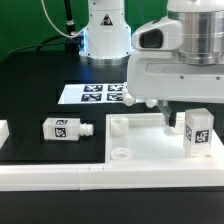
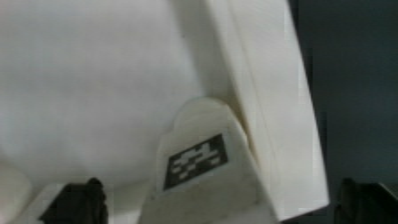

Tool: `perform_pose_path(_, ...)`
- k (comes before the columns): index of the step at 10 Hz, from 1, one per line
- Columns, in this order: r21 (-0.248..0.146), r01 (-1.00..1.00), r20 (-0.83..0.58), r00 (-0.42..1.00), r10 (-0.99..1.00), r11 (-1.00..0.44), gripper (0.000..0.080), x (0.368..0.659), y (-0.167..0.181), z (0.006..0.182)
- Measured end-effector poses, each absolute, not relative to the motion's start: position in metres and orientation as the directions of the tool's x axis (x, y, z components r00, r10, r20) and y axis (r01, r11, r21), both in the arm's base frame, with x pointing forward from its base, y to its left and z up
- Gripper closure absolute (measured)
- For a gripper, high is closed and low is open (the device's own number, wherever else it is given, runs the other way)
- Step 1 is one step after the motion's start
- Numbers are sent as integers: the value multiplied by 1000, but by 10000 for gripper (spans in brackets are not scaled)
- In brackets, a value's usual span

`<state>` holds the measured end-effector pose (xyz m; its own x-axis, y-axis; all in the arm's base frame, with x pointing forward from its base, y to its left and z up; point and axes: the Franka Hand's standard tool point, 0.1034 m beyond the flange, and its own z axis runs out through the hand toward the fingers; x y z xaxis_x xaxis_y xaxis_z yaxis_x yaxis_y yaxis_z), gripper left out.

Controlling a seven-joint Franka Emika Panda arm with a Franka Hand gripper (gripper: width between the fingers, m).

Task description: Assemble one leg

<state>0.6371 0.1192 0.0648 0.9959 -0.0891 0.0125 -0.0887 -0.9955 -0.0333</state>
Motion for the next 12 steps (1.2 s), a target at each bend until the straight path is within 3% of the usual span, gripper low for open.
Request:
perform_pose_path(1,-36,-120,10,993,-120,-992,152,637,120,64)
perform_pose_path(2,-36,-122,10,992,-123,-992,274,637,119,64)
perform_pose_path(3,-36,-154,9,988,-154,-987,274,637,119,64)
perform_pose_path(4,-37,-222,6,975,-222,-974,456,637,119,64)
perform_pose_path(5,-36,-308,3,951,-308,-951,456,637,118,64)
perform_pose_path(6,-38,-368,4,930,-369,-929,514,638,117,64)
perform_pose_path(9,-56,-639,21,768,-640,-768,514,640,115,63)
perform_pose_path(12,-103,-918,-66,391,-918,-383,514,641,115,63)
